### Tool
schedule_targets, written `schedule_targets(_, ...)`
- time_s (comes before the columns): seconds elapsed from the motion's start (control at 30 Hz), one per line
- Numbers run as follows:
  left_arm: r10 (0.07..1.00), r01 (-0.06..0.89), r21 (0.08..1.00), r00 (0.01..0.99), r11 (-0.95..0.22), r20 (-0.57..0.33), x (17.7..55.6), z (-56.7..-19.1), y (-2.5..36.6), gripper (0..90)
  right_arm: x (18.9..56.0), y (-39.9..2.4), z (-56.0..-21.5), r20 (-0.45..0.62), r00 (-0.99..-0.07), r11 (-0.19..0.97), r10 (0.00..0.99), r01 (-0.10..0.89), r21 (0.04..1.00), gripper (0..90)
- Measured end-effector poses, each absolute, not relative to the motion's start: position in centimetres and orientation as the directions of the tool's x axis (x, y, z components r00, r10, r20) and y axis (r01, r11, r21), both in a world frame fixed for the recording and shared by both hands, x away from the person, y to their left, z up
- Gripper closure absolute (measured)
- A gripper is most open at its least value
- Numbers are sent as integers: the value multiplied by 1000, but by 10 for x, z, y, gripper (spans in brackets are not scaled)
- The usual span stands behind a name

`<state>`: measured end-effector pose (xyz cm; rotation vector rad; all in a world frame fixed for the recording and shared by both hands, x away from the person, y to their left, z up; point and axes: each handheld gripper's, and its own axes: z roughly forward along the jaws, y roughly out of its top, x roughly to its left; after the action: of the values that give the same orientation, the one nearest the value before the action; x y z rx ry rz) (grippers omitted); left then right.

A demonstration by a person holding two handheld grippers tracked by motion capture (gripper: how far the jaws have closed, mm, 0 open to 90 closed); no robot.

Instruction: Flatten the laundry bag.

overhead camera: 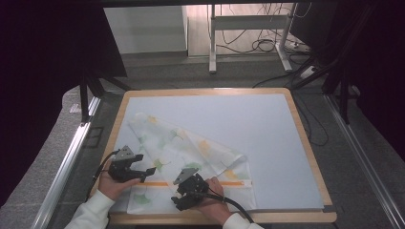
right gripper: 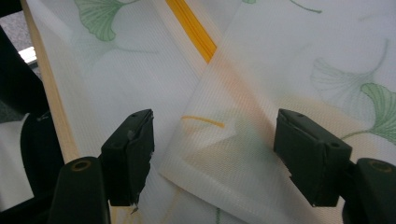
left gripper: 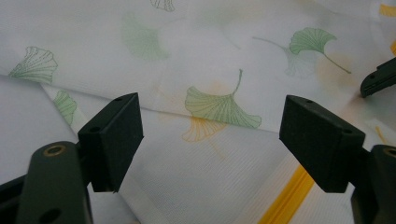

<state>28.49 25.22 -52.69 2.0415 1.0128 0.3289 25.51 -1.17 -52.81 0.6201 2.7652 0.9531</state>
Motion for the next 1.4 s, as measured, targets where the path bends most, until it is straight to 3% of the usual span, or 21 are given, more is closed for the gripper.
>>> schedule_targets(0.2,756,544,764,644,-346,-116,285,-527,252,214,254,-14,-529,-43,-902,719,430,314,620,362)
schedule_targets(0.5,754,545,762,646,-349,-116,285,-527,252,214,259,-21,-527,-46,-887,703,460,333,628,628)
schedule_targets(0.77,753,544,761,648,-354,-113,285,-527,252,215,262,-25,-527,-51,-873,690,485,345,637,786)
schedule_targets(1.4,752,541,761,650,-356,-110,285,-527,252,214,265,-31,-520,-32,-874,665,485,345,662,843)
